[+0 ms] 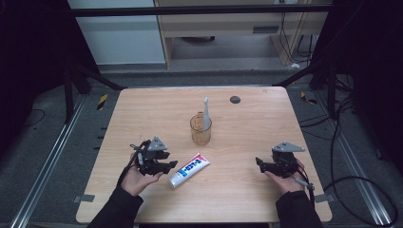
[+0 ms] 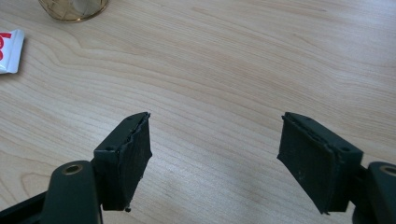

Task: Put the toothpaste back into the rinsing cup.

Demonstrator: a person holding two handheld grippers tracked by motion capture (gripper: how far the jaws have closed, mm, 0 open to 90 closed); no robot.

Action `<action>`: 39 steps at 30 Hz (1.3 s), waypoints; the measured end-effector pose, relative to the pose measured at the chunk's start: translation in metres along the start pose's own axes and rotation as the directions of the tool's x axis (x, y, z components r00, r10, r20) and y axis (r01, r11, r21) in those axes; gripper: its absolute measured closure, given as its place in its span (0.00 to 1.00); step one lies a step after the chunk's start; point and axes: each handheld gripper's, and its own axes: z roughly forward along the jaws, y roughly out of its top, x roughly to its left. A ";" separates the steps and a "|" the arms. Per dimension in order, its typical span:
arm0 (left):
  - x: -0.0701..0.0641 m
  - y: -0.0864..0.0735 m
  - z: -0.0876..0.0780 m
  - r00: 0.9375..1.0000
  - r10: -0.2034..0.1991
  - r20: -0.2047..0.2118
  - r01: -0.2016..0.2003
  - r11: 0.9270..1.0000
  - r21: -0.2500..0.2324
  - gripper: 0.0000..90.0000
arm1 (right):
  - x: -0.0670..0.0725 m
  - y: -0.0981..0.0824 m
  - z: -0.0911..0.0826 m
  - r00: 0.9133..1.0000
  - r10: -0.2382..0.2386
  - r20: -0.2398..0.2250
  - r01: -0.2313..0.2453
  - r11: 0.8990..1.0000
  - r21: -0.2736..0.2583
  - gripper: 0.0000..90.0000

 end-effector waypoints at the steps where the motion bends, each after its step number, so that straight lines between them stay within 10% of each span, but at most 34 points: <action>1: 0.000 0.002 0.000 1.000 0.003 0.004 -0.003 1.000 0.000 0.54 | 0.000 0.000 0.000 1.000 -0.003 0.002 0.003 1.000 -0.001 0.28; 25: -0.023 0.031 0.037 0.995 0.064 0.078 -0.074 0.989 0.127 0.42 | 0.000 -0.001 0.002 1.000 -0.008 0.003 0.008 1.000 0.012 0.28; 39: -0.029 0.025 0.062 0.992 0.079 0.101 -0.100 0.968 0.228 0.43 | -0.001 -0.002 0.002 1.000 -0.005 -0.004 0.005 1.000 0.018 0.28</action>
